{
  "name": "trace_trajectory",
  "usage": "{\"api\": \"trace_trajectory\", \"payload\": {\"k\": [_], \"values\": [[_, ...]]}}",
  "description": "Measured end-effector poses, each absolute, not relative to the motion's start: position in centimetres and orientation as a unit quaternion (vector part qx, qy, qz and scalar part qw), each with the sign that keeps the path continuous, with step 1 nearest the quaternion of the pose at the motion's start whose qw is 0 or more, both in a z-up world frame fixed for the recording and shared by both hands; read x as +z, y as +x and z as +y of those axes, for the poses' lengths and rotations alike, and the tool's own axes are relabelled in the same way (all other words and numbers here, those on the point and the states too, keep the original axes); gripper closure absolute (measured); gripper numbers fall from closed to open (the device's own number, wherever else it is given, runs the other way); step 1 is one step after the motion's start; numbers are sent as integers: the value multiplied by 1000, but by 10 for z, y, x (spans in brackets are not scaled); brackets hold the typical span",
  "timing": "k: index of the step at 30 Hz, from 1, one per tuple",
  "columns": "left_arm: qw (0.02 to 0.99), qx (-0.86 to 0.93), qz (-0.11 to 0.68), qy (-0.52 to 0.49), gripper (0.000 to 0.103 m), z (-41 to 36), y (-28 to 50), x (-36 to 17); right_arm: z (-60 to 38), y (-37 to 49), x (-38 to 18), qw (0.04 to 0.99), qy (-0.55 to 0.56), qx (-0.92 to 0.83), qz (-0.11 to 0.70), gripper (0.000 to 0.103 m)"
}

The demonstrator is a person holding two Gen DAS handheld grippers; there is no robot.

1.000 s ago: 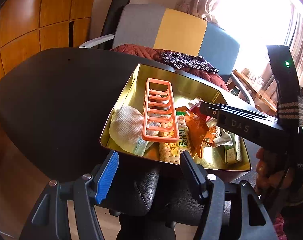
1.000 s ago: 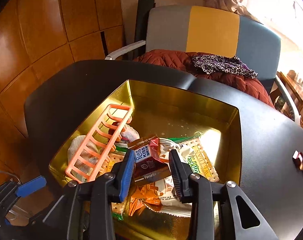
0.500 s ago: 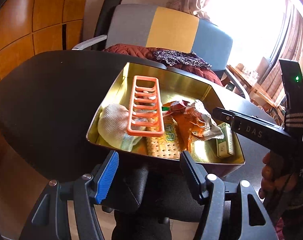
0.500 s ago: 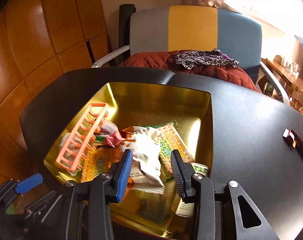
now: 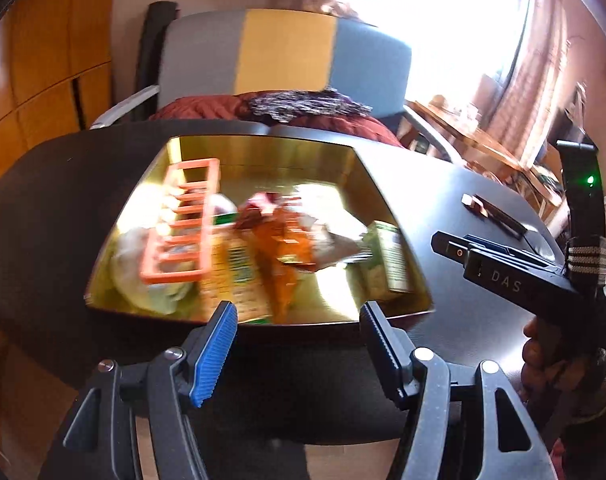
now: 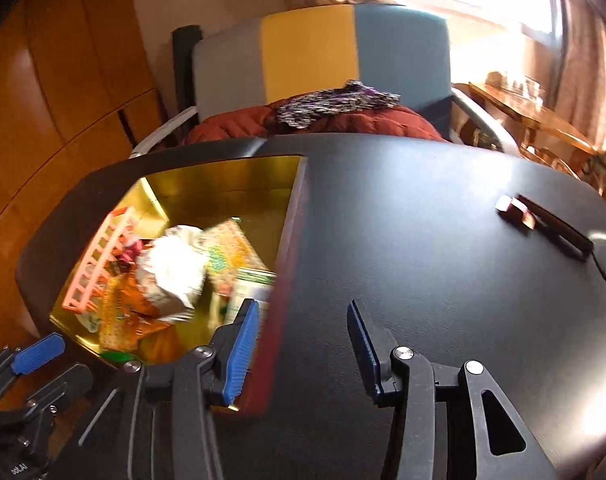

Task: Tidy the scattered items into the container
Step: 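Move both grippers back over the table toward the remaining items, then grasp the brown brick strip with the right gripper while the left grasps the second chocolate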

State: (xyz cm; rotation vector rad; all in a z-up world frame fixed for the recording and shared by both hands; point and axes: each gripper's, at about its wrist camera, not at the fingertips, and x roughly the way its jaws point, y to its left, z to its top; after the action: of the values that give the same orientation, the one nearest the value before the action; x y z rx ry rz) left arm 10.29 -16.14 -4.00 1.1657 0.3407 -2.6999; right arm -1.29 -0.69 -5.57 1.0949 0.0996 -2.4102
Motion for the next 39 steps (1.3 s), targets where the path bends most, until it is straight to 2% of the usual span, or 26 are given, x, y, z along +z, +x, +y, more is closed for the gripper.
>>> {"api": "trace_trajectory", "payload": {"k": [13,22,29,33,39], "values": [[-36,-910,44,411,38,-46,12,-24,148,-46,-82,106,414,-904,-21,55],[-69,-900,25,430,38,17,-91,-27,255,-110,-79,56,408,-909,-63,55],[-71,-900,30,428,38,46,-184,-36,268,-185,-60,103,386,-917,-14,55],[-71,-899,22,431,38,57,-235,-51,254,-224,-63,155,392,-904,68,55],[-72,-890,30,450,38,68,-297,-80,246,-269,-86,220,429,-863,150,55]]}}
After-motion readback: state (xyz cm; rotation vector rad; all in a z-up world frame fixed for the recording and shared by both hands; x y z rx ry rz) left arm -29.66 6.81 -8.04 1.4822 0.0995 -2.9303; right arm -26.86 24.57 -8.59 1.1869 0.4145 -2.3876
